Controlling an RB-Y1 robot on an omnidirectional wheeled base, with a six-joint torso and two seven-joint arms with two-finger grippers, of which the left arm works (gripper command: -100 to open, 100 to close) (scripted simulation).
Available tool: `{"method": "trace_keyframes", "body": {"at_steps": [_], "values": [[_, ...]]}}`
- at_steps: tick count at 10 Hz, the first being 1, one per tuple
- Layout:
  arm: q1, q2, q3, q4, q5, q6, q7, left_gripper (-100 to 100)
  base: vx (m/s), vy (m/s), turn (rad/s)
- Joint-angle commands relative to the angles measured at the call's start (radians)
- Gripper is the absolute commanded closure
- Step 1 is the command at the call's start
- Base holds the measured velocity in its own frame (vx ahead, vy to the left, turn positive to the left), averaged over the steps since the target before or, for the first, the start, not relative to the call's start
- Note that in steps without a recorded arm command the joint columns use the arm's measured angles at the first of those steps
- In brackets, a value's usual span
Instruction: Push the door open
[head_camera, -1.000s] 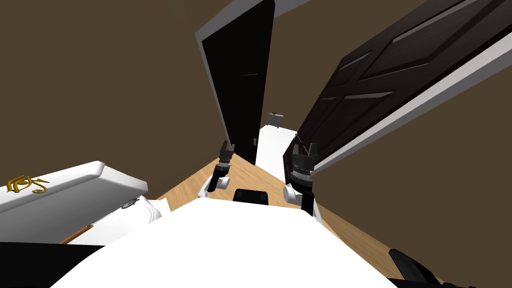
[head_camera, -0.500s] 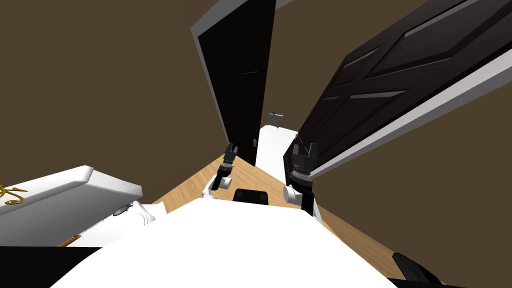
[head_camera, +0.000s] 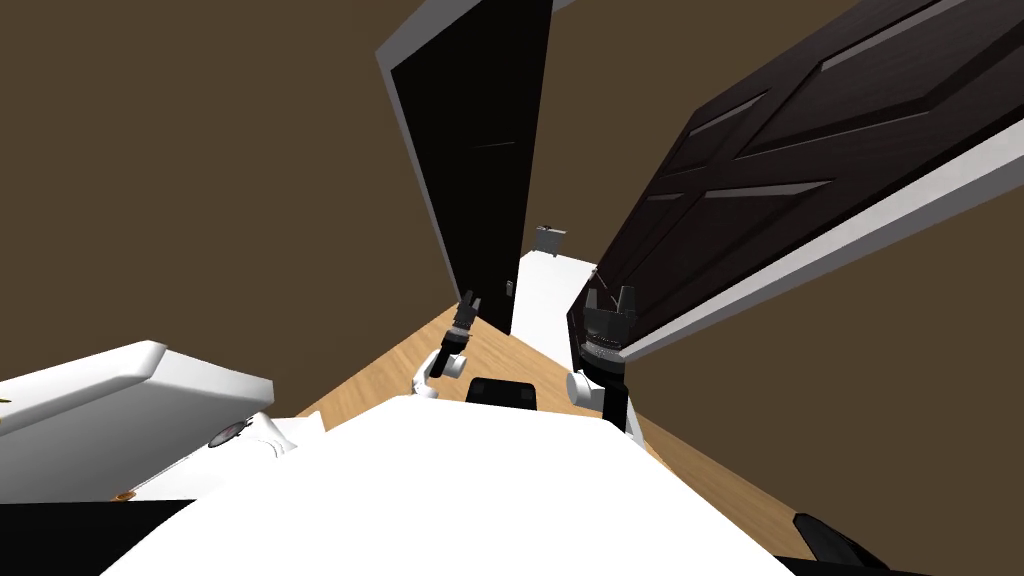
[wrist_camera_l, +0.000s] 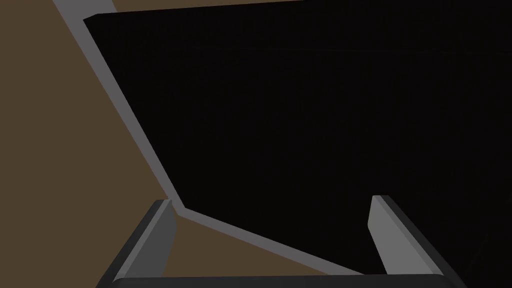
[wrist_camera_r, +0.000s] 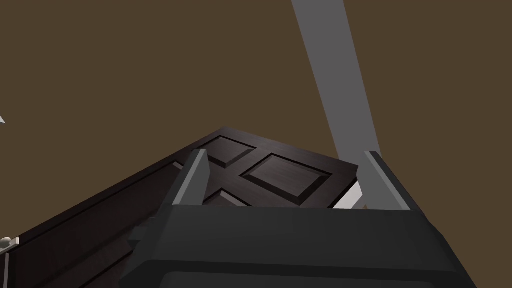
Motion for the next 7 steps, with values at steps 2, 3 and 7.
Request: {"method": "trace_keyframes", "body": {"at_steps": [2, 3, 7], "values": [[-0.021, -0.001, -0.012, 0.068, -0.004, -0.01, 0.001, -100, 0.067, 0.015, -0.015], [-0.036, 0.001, -0.018, 0.106, -0.006, -0.015, 0.003, -100, 0.052, 0.012, -0.01], [-0.082, 0.005, -0.035, 0.217, -0.011, -0.03, 0.011, -100, 0.07, 0.012, -0.015]]}}
